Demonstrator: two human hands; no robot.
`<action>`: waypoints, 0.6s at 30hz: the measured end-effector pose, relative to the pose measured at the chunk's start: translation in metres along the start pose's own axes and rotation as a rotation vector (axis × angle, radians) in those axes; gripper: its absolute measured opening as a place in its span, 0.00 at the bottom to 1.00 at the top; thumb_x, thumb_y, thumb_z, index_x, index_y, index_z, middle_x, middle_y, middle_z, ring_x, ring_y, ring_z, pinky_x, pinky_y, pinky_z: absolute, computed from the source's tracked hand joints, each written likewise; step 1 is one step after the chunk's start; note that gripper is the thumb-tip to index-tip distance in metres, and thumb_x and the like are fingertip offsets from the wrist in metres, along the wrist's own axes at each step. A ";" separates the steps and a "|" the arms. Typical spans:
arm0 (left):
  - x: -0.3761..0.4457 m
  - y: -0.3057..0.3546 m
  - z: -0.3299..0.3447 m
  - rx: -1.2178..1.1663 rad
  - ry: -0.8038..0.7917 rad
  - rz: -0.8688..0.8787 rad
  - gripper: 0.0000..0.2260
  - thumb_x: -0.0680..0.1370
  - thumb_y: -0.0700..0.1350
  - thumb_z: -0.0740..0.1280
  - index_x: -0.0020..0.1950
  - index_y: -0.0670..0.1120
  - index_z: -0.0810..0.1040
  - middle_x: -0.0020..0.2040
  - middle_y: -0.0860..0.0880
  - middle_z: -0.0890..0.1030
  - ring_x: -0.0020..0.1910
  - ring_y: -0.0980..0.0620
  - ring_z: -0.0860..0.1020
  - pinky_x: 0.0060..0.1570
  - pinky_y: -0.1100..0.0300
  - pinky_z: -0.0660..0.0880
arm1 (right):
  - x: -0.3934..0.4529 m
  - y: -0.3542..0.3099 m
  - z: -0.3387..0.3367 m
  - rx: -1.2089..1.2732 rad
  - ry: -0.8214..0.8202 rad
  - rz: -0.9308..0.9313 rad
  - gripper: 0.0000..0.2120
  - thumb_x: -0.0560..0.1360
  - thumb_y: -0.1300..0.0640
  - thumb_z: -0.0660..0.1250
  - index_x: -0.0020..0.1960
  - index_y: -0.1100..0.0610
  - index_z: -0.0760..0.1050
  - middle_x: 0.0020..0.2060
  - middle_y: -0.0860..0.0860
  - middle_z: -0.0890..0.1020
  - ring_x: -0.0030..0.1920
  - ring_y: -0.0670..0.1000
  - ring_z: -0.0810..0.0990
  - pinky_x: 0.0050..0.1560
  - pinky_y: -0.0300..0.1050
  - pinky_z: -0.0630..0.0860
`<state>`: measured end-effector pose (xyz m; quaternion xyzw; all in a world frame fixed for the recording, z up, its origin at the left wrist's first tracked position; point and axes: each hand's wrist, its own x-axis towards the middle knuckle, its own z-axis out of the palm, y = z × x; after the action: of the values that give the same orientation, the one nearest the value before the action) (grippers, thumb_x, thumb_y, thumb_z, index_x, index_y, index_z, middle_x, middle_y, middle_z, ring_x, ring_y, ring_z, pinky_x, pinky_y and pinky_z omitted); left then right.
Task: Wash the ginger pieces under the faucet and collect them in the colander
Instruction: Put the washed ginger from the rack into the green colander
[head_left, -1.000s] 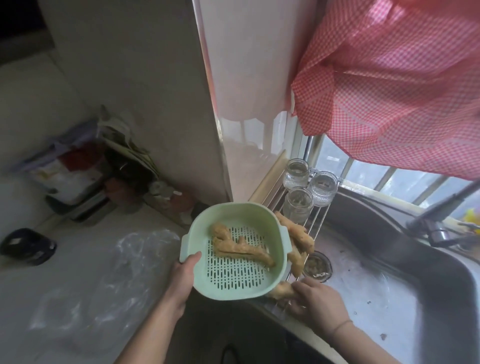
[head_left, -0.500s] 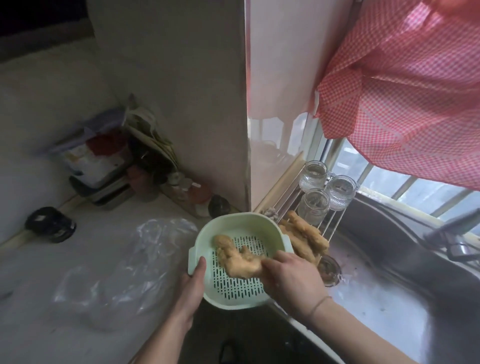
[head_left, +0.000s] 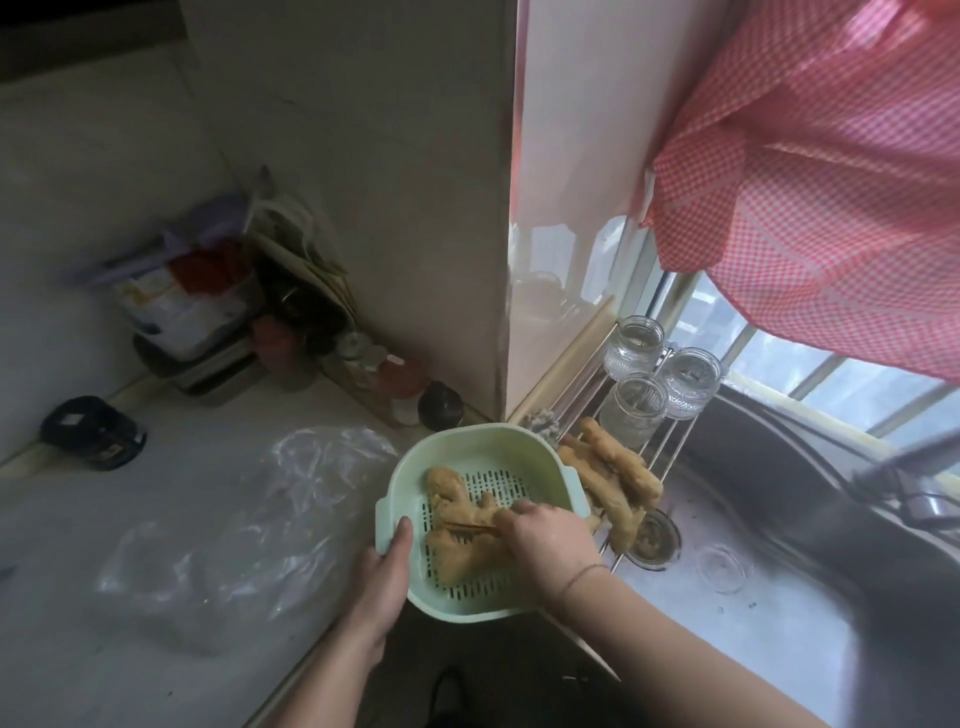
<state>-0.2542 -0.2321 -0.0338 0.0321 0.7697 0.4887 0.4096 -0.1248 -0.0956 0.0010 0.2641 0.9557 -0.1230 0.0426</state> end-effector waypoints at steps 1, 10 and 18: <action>0.001 -0.001 0.000 -0.007 0.003 -0.004 0.16 0.82 0.54 0.59 0.53 0.48 0.83 0.49 0.47 0.86 0.50 0.48 0.83 0.54 0.52 0.78 | -0.009 0.009 -0.003 0.019 0.209 0.010 0.08 0.72 0.51 0.69 0.50 0.50 0.80 0.41 0.47 0.83 0.41 0.51 0.82 0.38 0.46 0.79; 0.003 -0.007 0.004 -0.092 0.027 0.004 0.13 0.83 0.51 0.59 0.55 0.47 0.81 0.51 0.47 0.86 0.52 0.48 0.83 0.55 0.51 0.77 | -0.045 0.108 0.025 0.081 0.138 0.683 0.18 0.76 0.37 0.56 0.48 0.48 0.76 0.41 0.48 0.80 0.40 0.53 0.79 0.29 0.41 0.69; -0.006 -0.002 0.004 -0.078 0.037 0.008 0.13 0.83 0.52 0.59 0.52 0.50 0.82 0.50 0.48 0.86 0.51 0.48 0.83 0.57 0.49 0.78 | -0.031 0.105 0.031 0.228 0.133 0.675 0.15 0.73 0.41 0.66 0.43 0.54 0.75 0.34 0.49 0.75 0.34 0.51 0.72 0.31 0.43 0.68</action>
<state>-0.2469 -0.2328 -0.0331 0.0101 0.7571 0.5206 0.3944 -0.0441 -0.0317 -0.0472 0.5753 0.7955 -0.1902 -0.0109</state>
